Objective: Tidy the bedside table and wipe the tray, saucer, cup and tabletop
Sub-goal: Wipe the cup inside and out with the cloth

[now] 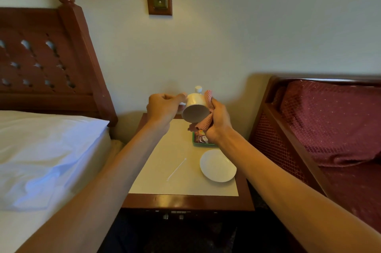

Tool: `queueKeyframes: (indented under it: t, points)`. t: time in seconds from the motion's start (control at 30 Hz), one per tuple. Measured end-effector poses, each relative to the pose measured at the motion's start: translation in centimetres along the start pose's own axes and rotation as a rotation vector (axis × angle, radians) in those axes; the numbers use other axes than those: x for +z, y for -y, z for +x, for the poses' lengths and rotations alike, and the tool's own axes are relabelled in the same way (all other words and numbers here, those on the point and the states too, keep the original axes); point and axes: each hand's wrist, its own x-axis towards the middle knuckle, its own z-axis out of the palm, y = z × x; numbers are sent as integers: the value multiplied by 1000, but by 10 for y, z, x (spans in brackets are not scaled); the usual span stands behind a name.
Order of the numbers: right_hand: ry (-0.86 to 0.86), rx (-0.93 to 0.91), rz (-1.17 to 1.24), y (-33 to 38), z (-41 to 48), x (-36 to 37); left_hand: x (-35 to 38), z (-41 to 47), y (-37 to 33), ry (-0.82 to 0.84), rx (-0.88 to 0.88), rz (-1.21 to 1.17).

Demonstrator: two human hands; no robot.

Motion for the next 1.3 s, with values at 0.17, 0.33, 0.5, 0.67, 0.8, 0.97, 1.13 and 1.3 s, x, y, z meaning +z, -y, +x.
queueKeyframes:
  t: [0.17,0.33,0.5,0.67,0.8,0.97,1.13,1.3]
  points:
    - [-105,-209,-113,-9,2,2,-3,-4,-12,226,-216,72]
    - [-120,-355,-337,-2,-5,5,-15,2,-22,454,-383,63]
    - [-41,-727,-832,4,-10,10,-7,-1,-23,424,-383,-95]
    - [-104,-752,-1010,-2,-1,10,0,-7,-22,420,-189,-24]
    - [-161,-636,-829,1,-6,17,1,-9,-22,414,-115,-29]
    - [-123,-834,-846,-2,-14,17,-5,-10,-26,457,-47,-65]
    - [24,-351,-328,29,-9,13,-18,-4,-32,545,-104,-118]
    - [-258,-639,-707,4,-22,31,-9,-8,-24,510,-9,-22]
